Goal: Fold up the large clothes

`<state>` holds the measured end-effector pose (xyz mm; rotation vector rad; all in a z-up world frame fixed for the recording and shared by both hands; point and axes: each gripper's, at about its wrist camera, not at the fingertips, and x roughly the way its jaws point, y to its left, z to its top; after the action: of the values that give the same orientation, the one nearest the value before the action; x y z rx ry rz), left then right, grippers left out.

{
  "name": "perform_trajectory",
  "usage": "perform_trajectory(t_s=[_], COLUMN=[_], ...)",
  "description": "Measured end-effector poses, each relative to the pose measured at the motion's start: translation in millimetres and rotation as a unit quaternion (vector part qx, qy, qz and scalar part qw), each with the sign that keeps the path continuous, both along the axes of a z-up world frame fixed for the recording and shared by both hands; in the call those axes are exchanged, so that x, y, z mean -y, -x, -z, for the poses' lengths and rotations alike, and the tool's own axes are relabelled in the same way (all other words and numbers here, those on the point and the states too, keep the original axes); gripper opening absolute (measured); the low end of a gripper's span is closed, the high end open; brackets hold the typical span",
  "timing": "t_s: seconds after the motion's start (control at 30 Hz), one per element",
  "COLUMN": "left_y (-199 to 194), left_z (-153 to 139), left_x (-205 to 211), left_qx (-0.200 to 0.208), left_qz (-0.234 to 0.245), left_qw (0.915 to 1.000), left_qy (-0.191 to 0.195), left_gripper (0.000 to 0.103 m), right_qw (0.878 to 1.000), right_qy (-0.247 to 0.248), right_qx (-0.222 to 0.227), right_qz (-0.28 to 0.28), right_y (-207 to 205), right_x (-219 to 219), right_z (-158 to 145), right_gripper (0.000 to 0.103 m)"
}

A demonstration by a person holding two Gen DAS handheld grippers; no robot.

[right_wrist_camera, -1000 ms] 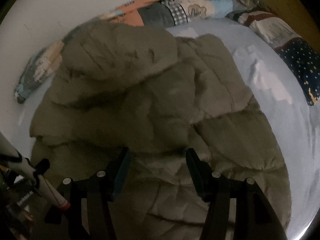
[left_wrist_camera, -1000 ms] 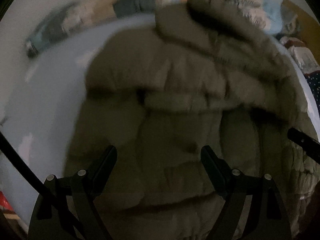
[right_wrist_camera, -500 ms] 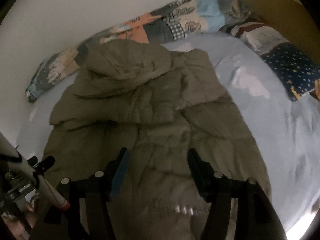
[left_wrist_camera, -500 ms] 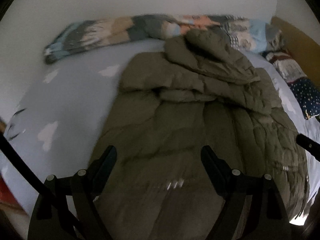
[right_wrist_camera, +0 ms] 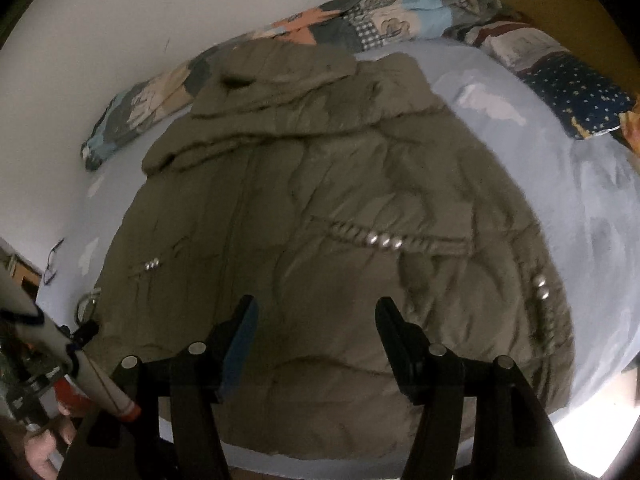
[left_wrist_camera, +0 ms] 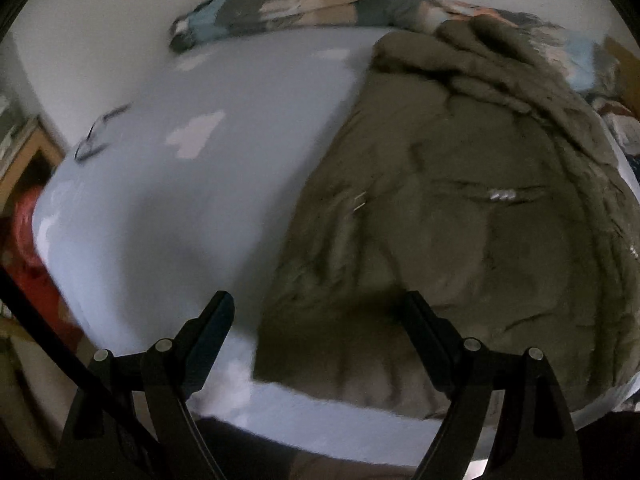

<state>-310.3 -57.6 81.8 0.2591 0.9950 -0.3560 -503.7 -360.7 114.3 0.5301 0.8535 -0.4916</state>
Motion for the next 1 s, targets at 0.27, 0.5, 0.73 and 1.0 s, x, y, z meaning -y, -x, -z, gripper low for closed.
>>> perform_trajectory(t_s=[0.27,0.5,0.73,1.0], left_y=[3.6,9.6,4.5,-15.4], left_z=[10.3,4.3,-10.8,-19.0], left_x=[-25.2,-22.0,-32.1,-58.3], left_qx=[-0.026,-0.015,-0.029,-0.044], left_qz=[-0.013,-0.009,-0.023,-0.042], left_qw=[0.9990,0.9990,0.9953,0.9894], left_qy=[0.035,0.041,0.089,0.132], left_gripper=[0.085,0.085,0.085,0.085], right_qw=[1.000,0.999,0.997,0.990], right_qy=[0.014,0.025,0.045,0.010], right_qx=[0.011,0.027,0.046,0.068], right_qz=[-0.016,0.002,0.036,0.121], right_y=[3.7,30.3,83.7,154.3], right_x=[-23.9,-17.3,5.8,44.6], right_z=[-0.2,-4.1,-9.9,2.8], right_gripper=[0.066,0.066,0.066,0.066])
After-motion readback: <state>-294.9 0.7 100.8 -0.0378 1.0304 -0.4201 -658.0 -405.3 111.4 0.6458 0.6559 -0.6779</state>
